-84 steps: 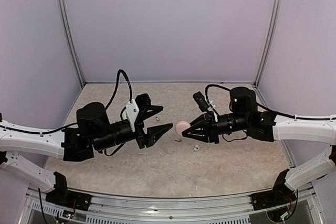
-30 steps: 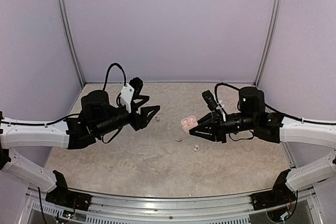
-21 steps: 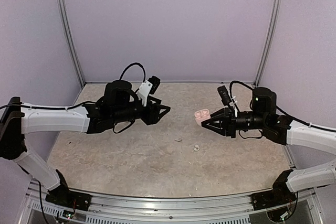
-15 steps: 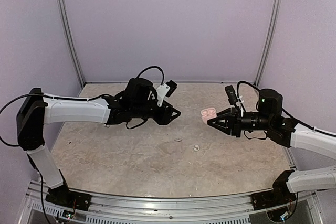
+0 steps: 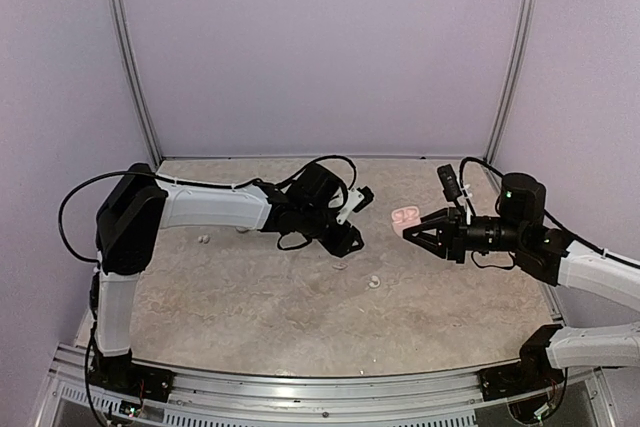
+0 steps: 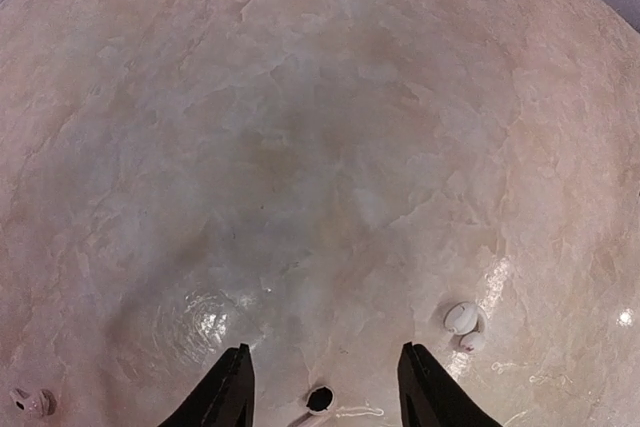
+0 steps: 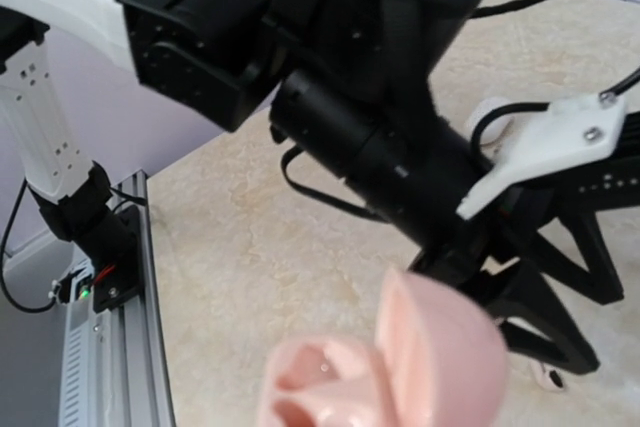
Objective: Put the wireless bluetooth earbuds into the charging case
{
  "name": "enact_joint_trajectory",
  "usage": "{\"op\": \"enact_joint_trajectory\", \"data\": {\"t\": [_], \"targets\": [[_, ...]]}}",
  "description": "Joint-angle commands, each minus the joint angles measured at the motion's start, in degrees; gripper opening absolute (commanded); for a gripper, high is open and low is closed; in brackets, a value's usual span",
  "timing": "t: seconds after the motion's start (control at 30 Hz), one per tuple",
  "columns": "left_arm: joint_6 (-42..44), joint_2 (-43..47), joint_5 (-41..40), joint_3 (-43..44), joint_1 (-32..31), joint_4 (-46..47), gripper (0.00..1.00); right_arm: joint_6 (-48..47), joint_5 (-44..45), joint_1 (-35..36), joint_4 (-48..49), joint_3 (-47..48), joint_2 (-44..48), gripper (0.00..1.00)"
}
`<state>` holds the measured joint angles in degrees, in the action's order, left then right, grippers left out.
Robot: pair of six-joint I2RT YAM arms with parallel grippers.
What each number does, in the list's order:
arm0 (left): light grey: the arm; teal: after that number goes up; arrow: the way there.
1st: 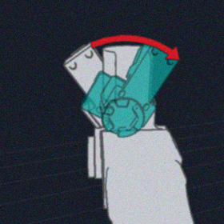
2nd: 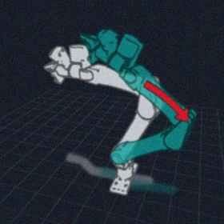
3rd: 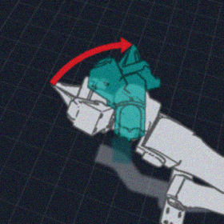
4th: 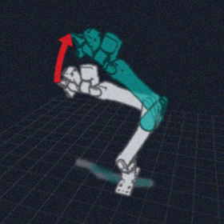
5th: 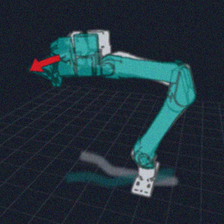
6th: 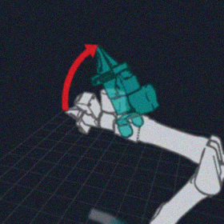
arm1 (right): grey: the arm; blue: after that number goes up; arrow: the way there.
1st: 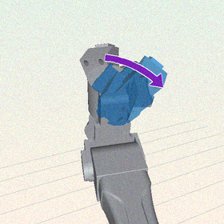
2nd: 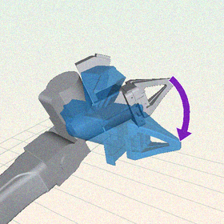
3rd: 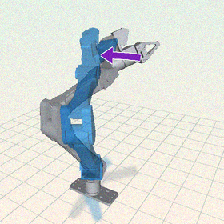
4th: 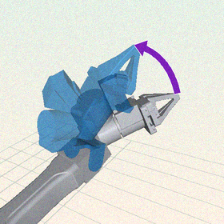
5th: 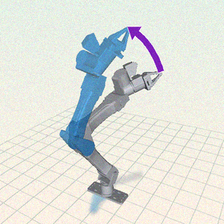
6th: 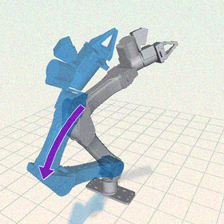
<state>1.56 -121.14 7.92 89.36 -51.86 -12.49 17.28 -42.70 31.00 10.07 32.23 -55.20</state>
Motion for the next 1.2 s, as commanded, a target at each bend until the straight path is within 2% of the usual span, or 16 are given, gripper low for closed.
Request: {"op": "enact_joint_trajectory", "data": {"t": [0.0, 0.17, 0.43, 0.73, 0.9, 1.17], "targets": [[1.21, -2.91, -0.1, 4.79, 0.62, -4.52, 0.5, 0.41, -0.46, -0.68, 0.4, -0.44, 0.44, 0.0], [2.68, -6.89, 0.37, 8.06, 0.53, -9.33, 0.5, 0.35, -0.37, -0.75, -0.13, -0.15, 0.61, 0.0], [2.63, -8.75, -0.8, 8.32, 0.08, -12.01, 0.47, 0.41, -0.24, -0.91, -0.31, -0.32, 0.88, 0.01], [-0.72, -6.62, 3.33, 3.8, 0.18, -13.35, 0.49, 0.12, -0.28, -0.87, -0.44, -0.41, 0.85, 0.01], [-3.59, -4.82, 2.55, 0.97, 0.0, -14.1, 0.48, -0.06, -0.42, -0.86, -0.32, -0.4, 0.62, 0.01], [-4.63, -3.61, 3.6, 1.85, -2.87, -19.03, 0.48, -0.23, -0.59, -0.86, -0.51, -0.15, 0.47, 0.01]]}}
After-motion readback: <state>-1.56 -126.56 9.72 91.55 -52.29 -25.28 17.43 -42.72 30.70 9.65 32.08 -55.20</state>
